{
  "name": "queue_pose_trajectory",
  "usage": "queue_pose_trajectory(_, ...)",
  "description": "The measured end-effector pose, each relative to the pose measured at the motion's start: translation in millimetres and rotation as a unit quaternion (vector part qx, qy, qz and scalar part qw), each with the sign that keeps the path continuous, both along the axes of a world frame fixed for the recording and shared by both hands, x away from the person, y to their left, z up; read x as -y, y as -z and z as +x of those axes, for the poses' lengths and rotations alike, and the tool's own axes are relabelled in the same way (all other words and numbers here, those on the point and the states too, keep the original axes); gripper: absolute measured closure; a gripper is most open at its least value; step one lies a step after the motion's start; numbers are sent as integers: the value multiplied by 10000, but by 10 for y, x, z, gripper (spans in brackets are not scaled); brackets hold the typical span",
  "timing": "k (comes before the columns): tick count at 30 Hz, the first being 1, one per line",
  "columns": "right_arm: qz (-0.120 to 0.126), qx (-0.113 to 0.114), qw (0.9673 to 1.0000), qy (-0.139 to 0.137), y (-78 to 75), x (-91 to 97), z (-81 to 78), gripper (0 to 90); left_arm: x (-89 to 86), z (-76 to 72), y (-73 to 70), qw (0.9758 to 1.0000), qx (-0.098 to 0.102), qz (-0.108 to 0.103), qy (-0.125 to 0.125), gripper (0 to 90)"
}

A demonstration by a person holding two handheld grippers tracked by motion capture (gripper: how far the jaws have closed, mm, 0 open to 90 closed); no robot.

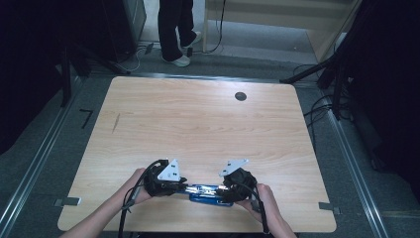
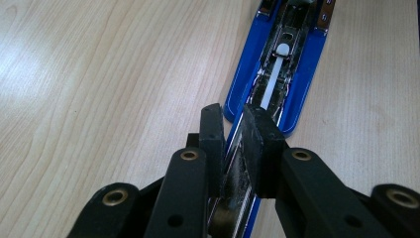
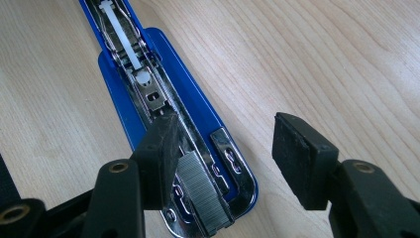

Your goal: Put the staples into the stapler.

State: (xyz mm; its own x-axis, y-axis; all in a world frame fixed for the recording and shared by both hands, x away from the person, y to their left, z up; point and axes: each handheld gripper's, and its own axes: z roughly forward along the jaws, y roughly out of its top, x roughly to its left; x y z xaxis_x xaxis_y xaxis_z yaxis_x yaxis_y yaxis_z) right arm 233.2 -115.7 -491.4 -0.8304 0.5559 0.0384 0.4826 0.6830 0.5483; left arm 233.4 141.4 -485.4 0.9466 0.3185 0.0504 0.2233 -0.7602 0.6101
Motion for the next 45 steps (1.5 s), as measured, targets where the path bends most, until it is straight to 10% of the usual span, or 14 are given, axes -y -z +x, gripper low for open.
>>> queue_pose_trajectory(11,298,127,9992,-234,-39,-130,-90,483,18,18,2,10000,24,31,53,775)
queue_pose_trajectory(16,169,-5,9989,-441,43,-243,-118,636,1,27,2,10000,52,11,22,697)
queue_pose_trajectory(28,150,44,9988,-471,75,-243,-142,638,-192,94,1,9996,-116,-153,-196,517)
queue_pose_trajectory(45,146,13,9989,-455,74,-239,-141,637,-333,157,4,9975,-378,-500,-311,508)
